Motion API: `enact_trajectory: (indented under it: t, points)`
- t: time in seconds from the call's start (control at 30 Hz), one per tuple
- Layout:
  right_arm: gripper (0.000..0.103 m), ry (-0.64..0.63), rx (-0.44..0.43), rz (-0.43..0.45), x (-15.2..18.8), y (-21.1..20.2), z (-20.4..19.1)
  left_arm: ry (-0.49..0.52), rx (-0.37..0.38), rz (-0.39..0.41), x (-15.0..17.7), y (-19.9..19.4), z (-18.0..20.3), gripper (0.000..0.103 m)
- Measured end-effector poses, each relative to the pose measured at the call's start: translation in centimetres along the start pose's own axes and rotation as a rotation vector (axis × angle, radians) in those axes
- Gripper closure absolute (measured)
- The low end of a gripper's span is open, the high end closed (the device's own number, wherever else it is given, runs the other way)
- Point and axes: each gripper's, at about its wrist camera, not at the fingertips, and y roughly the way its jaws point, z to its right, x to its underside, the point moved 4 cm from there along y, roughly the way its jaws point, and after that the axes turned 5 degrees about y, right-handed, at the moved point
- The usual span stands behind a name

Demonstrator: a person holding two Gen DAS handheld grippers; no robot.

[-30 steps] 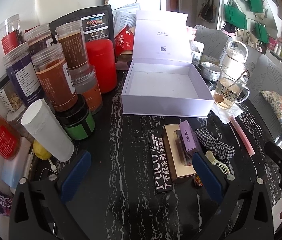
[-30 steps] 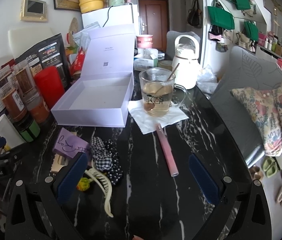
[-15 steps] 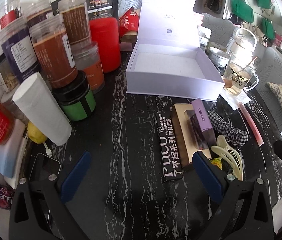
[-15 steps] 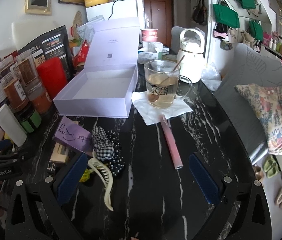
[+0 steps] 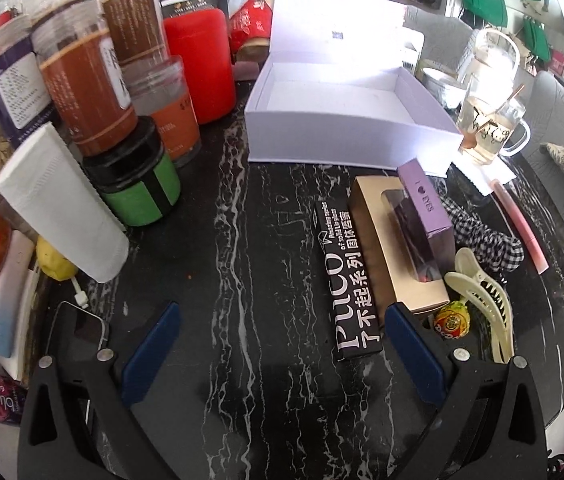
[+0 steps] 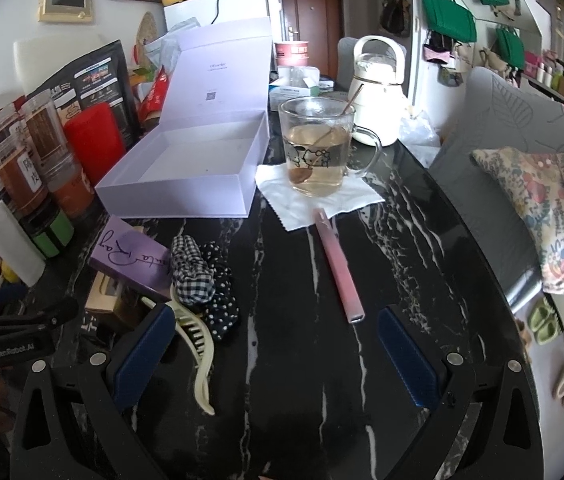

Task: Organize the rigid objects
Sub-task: 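Grasp the black PUCO box with the left tool while the right tool grasps the cream claw clip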

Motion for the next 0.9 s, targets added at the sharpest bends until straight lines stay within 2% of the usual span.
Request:
enact_trajectory:
  t: [0.3,0.4,0.53,0.63,0.7,0.83,0.9]
  points:
    - [0.000,0.019,0.006,-0.012,-0.1,0.8,0.9,0.054,-0.022,-0.044,-0.4,2.6,1.0,0.000]
    - [0.000,0.025,0.008,-0.016,-0.2,1.1,1.2,0.043,0.015,-0.055,-0.6,3.2,1.2,0.000]
    - [0.000,0.031,0.015,-0.022,-0.3,1.5,1.6,0.071,0.022,-0.066,-0.7,4.3,1.8,0.002]
    - [0.000,0.035,0.022,-0.026,-0.4,1.9,1.9,0.074,0.066,-0.079,-0.8,5.0,2.3,0.020]
    - [0.000,0.041,0.026,-0.031,-0.4,2.2,2.2,0.068,0.079,-0.068,-1.0,5.1,2.4,0.027]
    - [0.000,0.048,0.032,-0.042,-0.4,2.7,2.8,0.101,0.097,-0.033,-1.4,4.8,3.2,0.061]
    - [0.000,0.050,0.038,-0.047,-0.4,3.0,3.0,0.106,0.119,-0.028,-1.5,4.8,3.5,0.069]
